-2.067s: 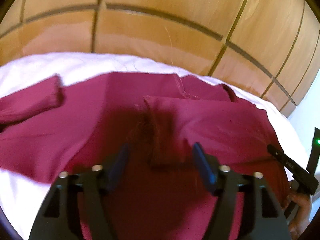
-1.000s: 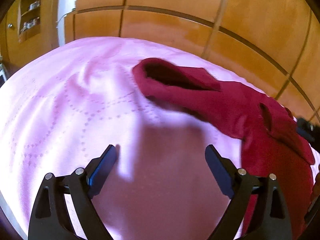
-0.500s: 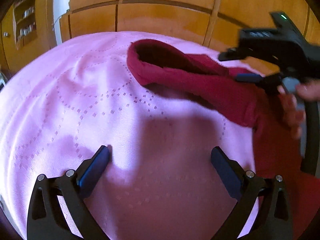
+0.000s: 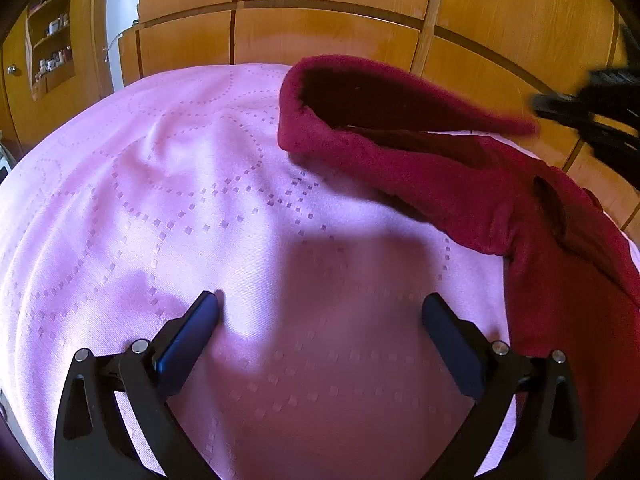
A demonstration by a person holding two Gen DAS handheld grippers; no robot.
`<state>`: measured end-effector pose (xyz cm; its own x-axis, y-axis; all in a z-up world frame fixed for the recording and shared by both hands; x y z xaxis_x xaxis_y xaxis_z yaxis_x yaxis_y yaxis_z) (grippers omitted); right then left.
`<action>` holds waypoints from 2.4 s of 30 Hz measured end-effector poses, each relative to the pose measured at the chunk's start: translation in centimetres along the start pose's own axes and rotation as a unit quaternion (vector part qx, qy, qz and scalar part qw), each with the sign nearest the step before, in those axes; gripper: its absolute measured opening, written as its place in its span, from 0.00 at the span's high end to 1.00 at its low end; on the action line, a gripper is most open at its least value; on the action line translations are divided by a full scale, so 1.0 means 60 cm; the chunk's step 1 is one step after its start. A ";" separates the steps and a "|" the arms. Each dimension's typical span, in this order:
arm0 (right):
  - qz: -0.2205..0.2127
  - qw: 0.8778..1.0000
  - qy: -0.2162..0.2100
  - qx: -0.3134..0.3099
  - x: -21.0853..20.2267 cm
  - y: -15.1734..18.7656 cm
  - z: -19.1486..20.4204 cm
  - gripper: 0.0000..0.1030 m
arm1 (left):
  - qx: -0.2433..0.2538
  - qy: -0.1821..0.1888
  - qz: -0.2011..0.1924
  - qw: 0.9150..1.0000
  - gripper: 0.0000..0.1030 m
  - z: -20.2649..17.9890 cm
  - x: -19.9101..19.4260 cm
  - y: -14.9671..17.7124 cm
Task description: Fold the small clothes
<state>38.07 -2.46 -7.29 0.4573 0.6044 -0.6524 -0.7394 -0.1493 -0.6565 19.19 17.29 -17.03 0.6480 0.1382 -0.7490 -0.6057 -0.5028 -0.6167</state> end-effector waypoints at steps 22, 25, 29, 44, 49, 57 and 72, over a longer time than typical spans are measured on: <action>0.083 0.997 -0.001 -0.002 0.111 0.074 0.017 0.49 | 0.014 -0.024 0.002 1.000 0.02 -0.010 -0.003 0.006; 0.109 0.994 0.004 0.016 0.148 0.087 0.023 0.71 | 0.012 -0.019 0.002 1.000 0.02 -0.009 -0.005 0.007; 0.071 0.997 -0.010 -0.009 0.096 0.074 0.041 0.91 | 0.010 -0.014 0.001 1.000 0.02 -0.005 -0.006 0.006; -0.046 0.994 0.102 0.021 -0.193 0.070 -0.147 0.90 | -0.029 0.005 0.002 1.000 0.02 -0.022 -0.039 -0.039; -0.036 0.991 0.125 0.044 -0.217 0.093 -0.204 0.90 | -0.018 0.019 -0.002 1.000 0.02 -0.057 -0.048 -0.051; -0.033 0.985 0.155 0.073 -0.238 0.122 -0.261 0.90 | -0.022 0.032 0.008 0.999 0.02 -0.082 -0.049 -0.050; -0.034 0.977 0.152 0.142 -0.242 0.179 -0.326 0.90 | 0.037 0.063 0.000 0.997 0.02 -0.203 -0.037 -0.062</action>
<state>33.13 -28.17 -12.27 0.6043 0.3379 -0.7216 -0.7896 0.1333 -0.5989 25.62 8.46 -10.14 0.6987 0.0272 -0.7149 -0.6347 -0.4377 -0.6369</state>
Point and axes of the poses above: each gripper's, at about its wrist camera, not at the fingertips, and x roughly the way its jaws point, z to its left, y to its underside, the point moved 2 cm from there along x, roughly the way its jaws point, and after that the axes turned 10 degrees about -x, right-handed, at the moved point
